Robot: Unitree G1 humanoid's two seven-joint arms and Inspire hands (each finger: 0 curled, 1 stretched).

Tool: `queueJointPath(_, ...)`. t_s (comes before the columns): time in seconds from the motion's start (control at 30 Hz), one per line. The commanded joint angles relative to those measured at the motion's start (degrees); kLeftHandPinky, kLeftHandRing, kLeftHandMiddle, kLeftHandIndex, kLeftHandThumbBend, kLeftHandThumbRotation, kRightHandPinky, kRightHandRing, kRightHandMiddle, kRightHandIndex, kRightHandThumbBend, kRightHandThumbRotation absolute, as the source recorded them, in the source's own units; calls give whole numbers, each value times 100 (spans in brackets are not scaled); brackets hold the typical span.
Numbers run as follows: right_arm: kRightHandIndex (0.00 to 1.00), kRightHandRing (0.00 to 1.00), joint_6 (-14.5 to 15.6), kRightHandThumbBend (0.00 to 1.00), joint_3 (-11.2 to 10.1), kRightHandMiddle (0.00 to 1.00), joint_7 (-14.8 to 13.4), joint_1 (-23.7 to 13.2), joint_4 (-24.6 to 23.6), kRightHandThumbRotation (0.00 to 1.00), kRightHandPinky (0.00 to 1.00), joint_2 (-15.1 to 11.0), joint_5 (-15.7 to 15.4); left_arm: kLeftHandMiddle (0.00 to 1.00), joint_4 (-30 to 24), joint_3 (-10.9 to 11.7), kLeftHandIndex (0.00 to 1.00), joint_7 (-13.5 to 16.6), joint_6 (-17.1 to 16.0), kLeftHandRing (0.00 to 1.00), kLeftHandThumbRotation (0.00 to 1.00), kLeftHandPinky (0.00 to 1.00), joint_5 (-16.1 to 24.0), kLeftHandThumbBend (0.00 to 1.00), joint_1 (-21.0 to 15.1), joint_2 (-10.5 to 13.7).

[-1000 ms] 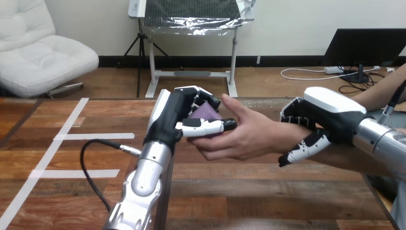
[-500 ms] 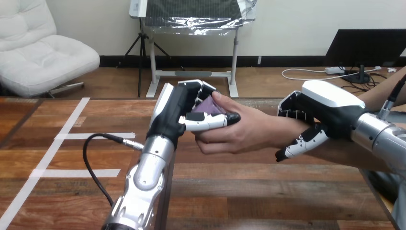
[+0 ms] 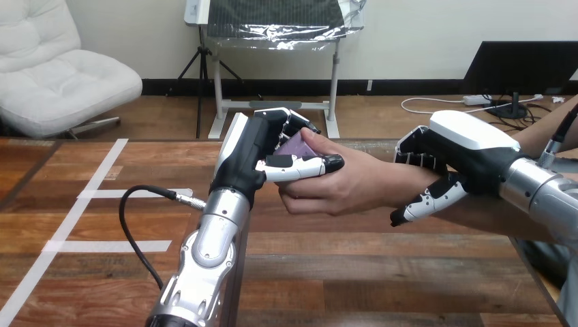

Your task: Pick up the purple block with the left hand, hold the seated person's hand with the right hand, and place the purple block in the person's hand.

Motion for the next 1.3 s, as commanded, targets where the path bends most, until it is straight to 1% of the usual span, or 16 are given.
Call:
queueJointPath(0.0, 42, 34, 50, 80, -214, 39, 8, 182, 10, 22, 30, 68, 149, 42, 36, -170, 42, -50, -123, 39, 0, 36, 51, 74, -325, -140)
queueJointPath(0.33, 42, 34, 85, 80, -223, 39, 29, 195, -6, 21, 31, 82, 155, 42, -15, -186, 41, -82, -95, 39, 0, 35, 18, 74, -299, -149)
queueJointPath(0.6, 42, 34, 37, 80, -233, 39, 12, 209, 21, 19, 31, 91, 157, 42, -62, -208, 42, -97, -91, 40, 0, 36, 26, 74, -283, -137)
queueJointPath(0.9, 42, 33, 11, 79, -249, 39, 34, 223, 71, 18, 30, 92, 178, 43, -220, -215, 42, -96, 98, 40, 0, 35, 23, 74, -239, -147)
queueJointPath(1.1, 42, 34, -10, 79, -256, 39, 21, 240, 74, 18, 30, 78, 163, 44, -266, -210, 44, -155, 103, 41, 0, 34, -33, 75, -212, -126)
queueJointPath(1.23, 42, 34, -14, 79, -254, 39, 38, 238, 90, 18, 31, 64, 159, 45, -331, -220, 46, -261, 153, 42, 0, 35, -67, 77, -173, -94)
queueJointPath(1.27, 42, 35, -14, 79, -255, 40, 38, 239, 92, 18, 31, 64, 160, 47, -350, -227, 47, -289, 175, 43, 1, 36, -68, 78, -166, -82)
